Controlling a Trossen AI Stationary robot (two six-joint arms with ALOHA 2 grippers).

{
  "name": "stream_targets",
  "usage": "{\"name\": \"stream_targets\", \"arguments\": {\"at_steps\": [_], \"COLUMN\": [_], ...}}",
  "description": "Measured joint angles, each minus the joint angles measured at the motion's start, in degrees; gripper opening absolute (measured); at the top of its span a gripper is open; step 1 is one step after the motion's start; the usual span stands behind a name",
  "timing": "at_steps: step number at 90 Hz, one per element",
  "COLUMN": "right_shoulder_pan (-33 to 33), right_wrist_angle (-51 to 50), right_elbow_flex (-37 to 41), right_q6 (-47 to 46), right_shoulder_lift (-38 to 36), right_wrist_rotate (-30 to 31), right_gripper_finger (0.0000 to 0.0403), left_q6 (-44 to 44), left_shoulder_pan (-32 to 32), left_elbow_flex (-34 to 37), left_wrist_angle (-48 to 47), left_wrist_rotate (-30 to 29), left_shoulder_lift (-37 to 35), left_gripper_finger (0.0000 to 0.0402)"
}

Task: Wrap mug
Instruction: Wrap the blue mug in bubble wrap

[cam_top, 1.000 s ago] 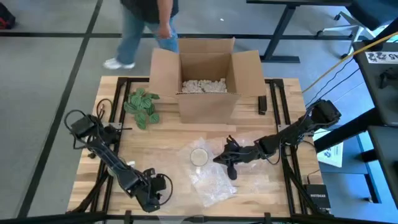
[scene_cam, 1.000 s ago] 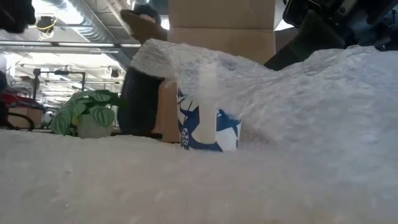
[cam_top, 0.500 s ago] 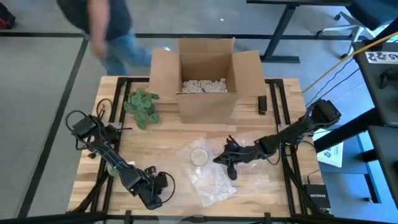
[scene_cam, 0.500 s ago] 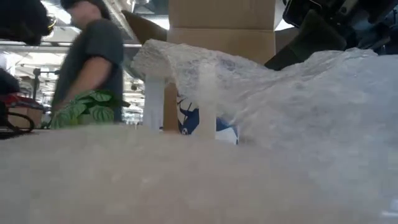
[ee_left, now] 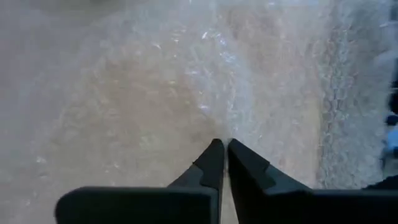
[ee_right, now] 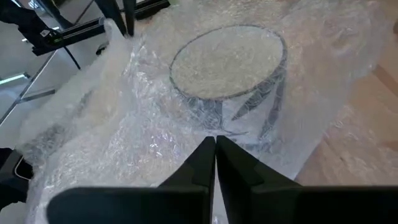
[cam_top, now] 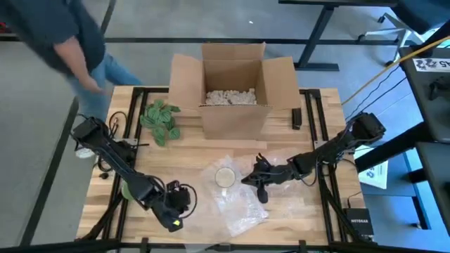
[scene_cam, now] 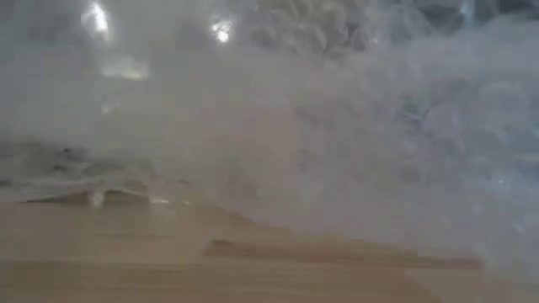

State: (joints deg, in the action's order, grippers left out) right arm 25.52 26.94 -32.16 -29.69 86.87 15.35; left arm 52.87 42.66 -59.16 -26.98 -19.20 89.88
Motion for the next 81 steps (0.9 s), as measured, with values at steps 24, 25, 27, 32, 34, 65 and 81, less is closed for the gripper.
{"name": "stream_targets", "arguments": {"at_steps": [24, 25, 27, 32, 34, 65, 81], "right_shoulder_pan": [-0.01, 0.00, -0.01, 0.00, 0.00, 0.00, 0.00], "right_wrist_angle": [-0.11, -0.11, -0.10, -0.10, -0.07, 2.29, 3.65], "right_elbow_flex": [0.00, 0.00, 0.00, 0.00, 0.00, 0.00, 0.00], "right_q6": [0.00, 0.00, 0.00, 0.00, 0.00, 0.76, 1.94], "right_shoulder_lift": [0.00, 0.00, 0.00, 0.00, 0.00, 0.00, 0.00], "right_wrist_rotate": [0.00, 0.00, 0.00, -0.03, -0.14, -1.03, -0.08], "right_gripper_finger": [0.0000, 0.0000, 0.0000, 0.0000, 0.0000, 0.0000, 0.0000], "left_q6": [-4.47, -4.74, -5.23, -5.94, -6.45, -12.82, -15.37], "left_shoulder_pan": [-2.22, -2.39, -2.70, -3.65, -3.97, -9.27, -11.15], "left_elbow_flex": [-0.07, -0.07, -0.07, -0.07, -0.07, -0.07, -0.09], "left_wrist_angle": [-0.03, -0.04, -0.05, 0.01, 0.06, 4.61, 7.03], "left_wrist_rotate": [-2.83, -2.90, -3.03, -3.24, -3.32, -3.43, -3.43], "left_shoulder_lift": [-4.02, -4.14, -4.32, -4.88, -5.09, -5.90, -5.90], "left_gripper_finger": [0.0000, 0.0000, 0.0000, 0.0000, 0.0000, 0.0000, 0.0000]}}
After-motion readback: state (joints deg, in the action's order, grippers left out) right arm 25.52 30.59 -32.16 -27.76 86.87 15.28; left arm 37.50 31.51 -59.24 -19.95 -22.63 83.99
